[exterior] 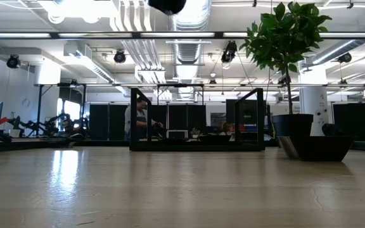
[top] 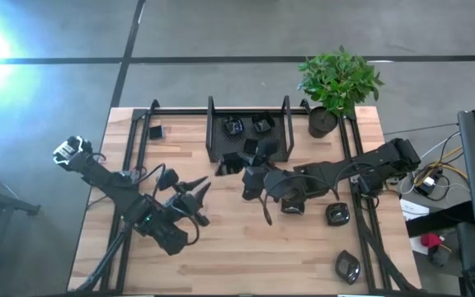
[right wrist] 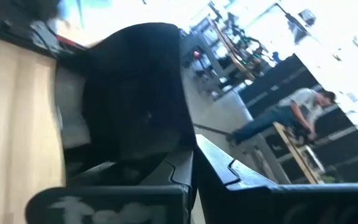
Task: Pick & Place Mini shaped plates
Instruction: Stack the black distorted square plate on top of the black distorted square plate on the shelf
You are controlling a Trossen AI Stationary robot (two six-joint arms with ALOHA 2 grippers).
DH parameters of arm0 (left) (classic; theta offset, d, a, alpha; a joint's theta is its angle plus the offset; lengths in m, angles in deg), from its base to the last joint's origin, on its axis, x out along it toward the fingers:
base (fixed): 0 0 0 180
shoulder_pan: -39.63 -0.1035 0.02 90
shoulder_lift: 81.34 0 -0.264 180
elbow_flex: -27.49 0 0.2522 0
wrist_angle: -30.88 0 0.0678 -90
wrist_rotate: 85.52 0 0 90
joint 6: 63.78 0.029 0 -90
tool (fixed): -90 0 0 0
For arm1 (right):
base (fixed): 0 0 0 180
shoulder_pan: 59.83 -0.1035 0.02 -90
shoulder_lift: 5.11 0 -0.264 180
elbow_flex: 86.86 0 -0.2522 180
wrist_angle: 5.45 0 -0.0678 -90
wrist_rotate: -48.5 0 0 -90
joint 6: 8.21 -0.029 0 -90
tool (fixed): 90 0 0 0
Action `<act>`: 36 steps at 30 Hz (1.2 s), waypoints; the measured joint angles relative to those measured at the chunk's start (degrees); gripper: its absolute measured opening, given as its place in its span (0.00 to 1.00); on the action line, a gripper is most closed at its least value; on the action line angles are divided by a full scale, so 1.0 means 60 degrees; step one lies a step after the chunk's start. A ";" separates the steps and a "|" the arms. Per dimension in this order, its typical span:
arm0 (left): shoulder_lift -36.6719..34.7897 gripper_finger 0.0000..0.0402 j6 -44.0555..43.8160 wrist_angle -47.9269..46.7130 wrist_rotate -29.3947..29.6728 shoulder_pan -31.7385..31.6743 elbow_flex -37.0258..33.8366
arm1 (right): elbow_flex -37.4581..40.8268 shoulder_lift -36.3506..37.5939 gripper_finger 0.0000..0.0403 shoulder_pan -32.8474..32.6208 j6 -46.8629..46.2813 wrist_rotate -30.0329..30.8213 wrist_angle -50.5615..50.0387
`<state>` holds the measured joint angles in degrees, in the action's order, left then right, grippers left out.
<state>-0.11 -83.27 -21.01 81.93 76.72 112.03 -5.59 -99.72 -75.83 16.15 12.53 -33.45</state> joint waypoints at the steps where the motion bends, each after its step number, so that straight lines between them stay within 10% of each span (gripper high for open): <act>1: 0.0000 0.21 -0.0004 -0.0003 -0.0205 0.0067 0.0000 | 0.0002 0.0040 0.02 0.0021 -0.0038 0.0089 -0.0144; 8: 0.0000 0.21 -0.0310 0.0008 -0.1578 0.0724 0.0000 | 0.0004 0.0462 0.02 0.0636 -0.1105 0.0150 -0.1122; 36: -0.0007 0.21 -0.0351 0.0140 -0.0534 0.2792 0.0000 | 0.0004 0.0466 0.02 0.6305 -0.8109 -0.4445 -0.3352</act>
<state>-0.15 -85.38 -20.17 78.72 93.48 112.03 -5.57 -96.92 -38.00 -32.51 -14.14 -53.56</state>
